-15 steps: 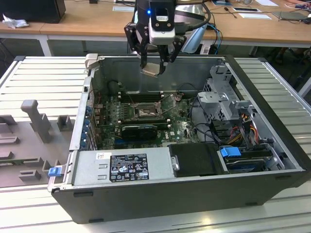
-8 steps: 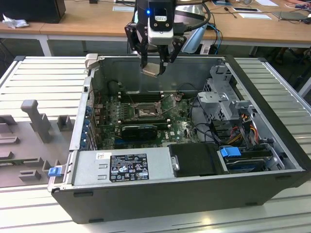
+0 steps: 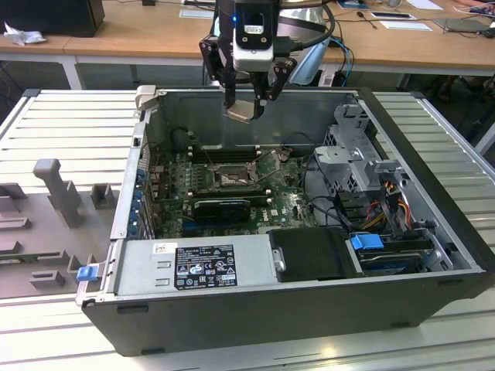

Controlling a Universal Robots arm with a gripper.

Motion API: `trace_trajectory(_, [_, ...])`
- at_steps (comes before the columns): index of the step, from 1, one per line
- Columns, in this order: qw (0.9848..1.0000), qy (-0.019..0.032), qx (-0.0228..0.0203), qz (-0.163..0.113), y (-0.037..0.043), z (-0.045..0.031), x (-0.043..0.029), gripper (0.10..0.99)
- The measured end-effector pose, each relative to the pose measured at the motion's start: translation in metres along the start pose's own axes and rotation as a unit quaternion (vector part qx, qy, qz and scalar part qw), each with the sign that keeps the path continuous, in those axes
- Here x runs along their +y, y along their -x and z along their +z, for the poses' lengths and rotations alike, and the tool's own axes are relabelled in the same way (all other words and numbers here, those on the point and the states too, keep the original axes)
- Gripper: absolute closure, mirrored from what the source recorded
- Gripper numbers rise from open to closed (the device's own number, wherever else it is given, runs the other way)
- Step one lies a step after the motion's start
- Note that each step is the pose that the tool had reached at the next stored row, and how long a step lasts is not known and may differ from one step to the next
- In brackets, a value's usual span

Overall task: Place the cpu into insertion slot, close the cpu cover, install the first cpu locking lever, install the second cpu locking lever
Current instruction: 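Place the cpu into insertion slot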

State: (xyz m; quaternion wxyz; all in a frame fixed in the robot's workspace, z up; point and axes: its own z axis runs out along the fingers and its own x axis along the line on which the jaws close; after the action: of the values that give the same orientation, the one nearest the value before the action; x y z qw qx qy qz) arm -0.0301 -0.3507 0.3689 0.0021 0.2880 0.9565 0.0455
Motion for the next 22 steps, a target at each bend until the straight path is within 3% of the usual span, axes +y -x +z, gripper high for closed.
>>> trace_trajectory(22, [0.9991,0.001,-0.0038,0.043,0.0,0.0006,-0.0001,0.561])
